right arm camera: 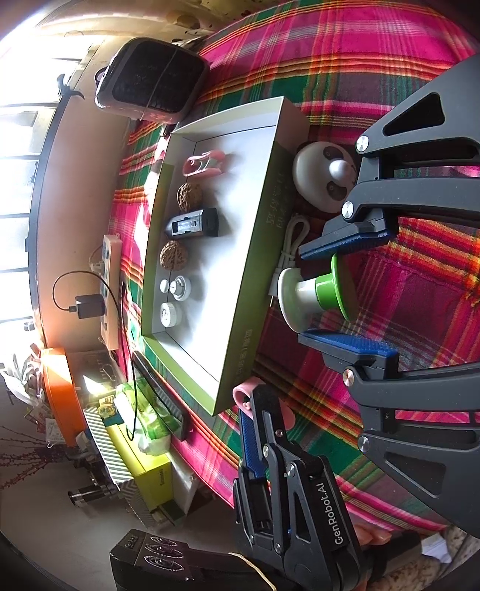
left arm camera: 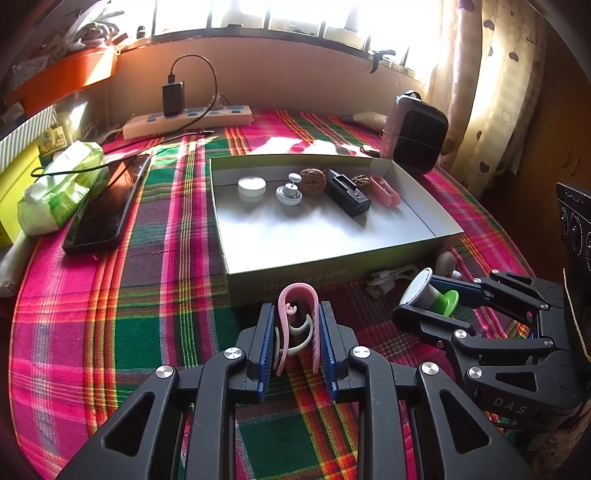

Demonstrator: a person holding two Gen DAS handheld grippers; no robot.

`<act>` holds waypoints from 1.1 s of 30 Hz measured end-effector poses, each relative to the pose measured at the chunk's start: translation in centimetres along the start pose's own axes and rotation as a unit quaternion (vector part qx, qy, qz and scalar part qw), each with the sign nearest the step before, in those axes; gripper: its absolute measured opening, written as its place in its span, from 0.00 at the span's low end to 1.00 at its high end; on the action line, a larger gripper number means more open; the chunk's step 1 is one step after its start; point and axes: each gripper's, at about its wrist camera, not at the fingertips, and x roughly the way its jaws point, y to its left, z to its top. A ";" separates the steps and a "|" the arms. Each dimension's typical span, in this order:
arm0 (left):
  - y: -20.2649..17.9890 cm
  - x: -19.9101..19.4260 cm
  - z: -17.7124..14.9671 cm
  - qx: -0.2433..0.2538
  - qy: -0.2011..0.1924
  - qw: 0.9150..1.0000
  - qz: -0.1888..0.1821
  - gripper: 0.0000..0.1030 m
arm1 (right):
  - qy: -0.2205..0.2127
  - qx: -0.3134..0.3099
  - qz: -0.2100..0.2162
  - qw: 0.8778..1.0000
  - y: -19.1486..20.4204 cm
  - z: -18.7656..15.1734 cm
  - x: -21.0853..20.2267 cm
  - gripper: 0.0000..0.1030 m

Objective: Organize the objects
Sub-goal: 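Carry the pink hook clip and green spool into the white box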

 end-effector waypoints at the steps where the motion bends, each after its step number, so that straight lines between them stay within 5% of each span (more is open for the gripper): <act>1: 0.0 -0.2 0.0 0.001 -0.002 1.000 0.000 0.20 | -0.002 0.000 0.000 1.000 0.0 0.1 -0.1 0.39; 18: 0.1 -0.9 2.5 0.004 -0.022 1.000 0.005 0.20 | -0.026 0.008 -0.007 1.000 -0.9 3.3 -0.7 0.39; 33: 0.5 1.8 4.8 0.004 -0.016 1.000 0.005 0.20 | -0.018 0.004 -0.019 1.000 -2.3 7.2 2.8 0.39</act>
